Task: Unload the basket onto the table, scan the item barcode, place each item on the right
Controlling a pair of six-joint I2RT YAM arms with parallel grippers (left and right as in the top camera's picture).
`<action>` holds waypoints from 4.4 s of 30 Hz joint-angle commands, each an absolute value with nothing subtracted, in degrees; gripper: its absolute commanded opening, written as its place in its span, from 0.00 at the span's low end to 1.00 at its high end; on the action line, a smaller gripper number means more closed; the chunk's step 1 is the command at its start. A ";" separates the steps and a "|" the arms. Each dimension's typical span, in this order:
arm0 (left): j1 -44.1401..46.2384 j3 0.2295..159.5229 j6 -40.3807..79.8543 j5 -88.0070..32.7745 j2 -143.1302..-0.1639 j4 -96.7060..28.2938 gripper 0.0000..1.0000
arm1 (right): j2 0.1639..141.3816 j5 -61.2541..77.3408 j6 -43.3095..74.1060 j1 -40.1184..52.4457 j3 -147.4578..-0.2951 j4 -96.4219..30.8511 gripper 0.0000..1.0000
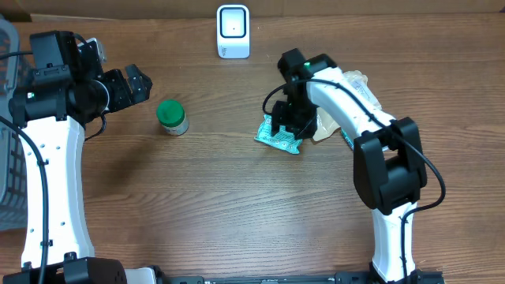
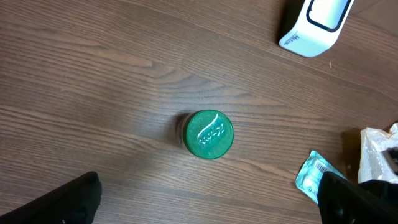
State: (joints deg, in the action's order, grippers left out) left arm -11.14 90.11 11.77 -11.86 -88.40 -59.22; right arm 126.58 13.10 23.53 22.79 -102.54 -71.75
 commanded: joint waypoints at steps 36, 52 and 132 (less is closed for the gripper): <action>-22.33 90.83 10.70 1.96 -88.82 -55.72 1.00 | 118.85 24.40 15.99 16.12 -82.46 -47.24 0.04; -23.44 90.80 10.70 1.91 -88.82 -55.70 1.00 | 114.98 -2.92 1.28 19.92 -105.82 -25.47 0.04; -23.44 90.80 10.70 1.91 -88.82 -55.70 1.00 | 121.25 -24.80 -32.95 24.99 -105.82 16.14 0.04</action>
